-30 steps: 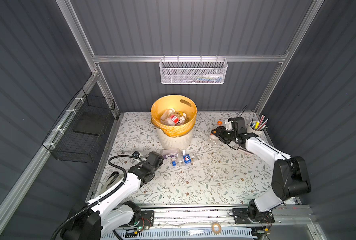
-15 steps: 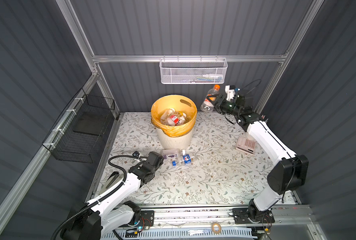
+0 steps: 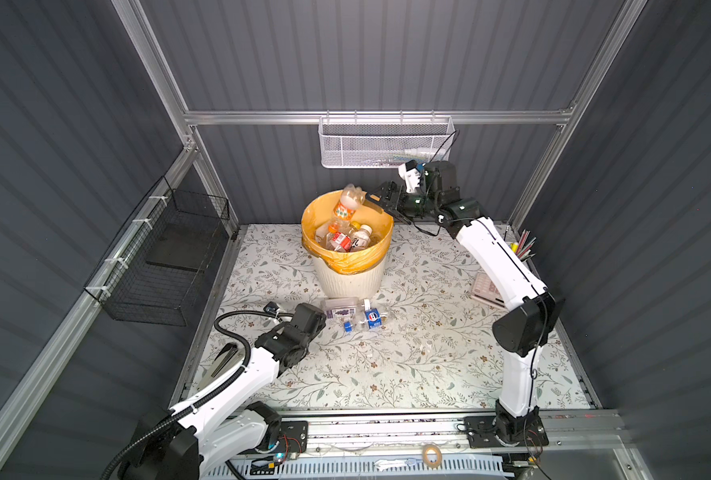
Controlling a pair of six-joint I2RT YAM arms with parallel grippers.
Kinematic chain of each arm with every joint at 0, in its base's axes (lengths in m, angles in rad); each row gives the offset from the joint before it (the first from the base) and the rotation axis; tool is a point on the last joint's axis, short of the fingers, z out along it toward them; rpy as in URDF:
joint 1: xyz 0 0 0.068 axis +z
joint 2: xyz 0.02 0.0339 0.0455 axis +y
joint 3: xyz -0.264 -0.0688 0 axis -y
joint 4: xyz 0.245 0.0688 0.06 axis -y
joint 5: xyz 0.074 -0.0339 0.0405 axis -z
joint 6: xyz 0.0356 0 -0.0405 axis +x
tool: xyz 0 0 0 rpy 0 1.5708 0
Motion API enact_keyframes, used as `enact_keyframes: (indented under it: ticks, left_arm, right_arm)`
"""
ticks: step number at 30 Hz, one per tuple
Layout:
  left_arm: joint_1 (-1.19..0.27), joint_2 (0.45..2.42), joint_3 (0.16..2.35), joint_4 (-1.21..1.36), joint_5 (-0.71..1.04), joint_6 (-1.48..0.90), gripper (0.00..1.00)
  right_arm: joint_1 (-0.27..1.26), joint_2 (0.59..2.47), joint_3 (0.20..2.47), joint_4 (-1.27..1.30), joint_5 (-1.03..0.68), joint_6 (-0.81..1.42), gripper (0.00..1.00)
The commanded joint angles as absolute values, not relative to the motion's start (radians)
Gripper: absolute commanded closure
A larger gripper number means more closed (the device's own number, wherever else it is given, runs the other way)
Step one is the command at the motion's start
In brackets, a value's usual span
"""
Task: Throw the plastic bottles in the bin
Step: 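Lift the orange-capped bottle over the bin and open the right gripper, then withdraw the right gripper toward the remaining bottles while the left gripper shifts closer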
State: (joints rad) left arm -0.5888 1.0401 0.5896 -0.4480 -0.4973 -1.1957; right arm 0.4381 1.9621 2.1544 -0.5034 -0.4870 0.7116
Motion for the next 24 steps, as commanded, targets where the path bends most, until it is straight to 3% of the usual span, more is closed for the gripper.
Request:
enact_keyframes:
  ticks: [1,12,24]
  left_arm:
    - [-0.592,1.029,0.578,-0.457,-0.503,-1.18,0.01]
    - [-0.592,1.079,0.602,-0.441,-0.479,-1.161,0.0]
    - [-0.592,1.084,0.603,-0.435,-0.477,-1.145,0.01]
  right_arm:
    - [0.409,1.831,2.056,-0.481,-0.412,0.675,0.01]
    - [0.362,1.622,1.616,-0.407,-0.347,0.642,0.01]
    - [0.354,1.545,1.428,-0.394,-0.297,0.652,0.01]
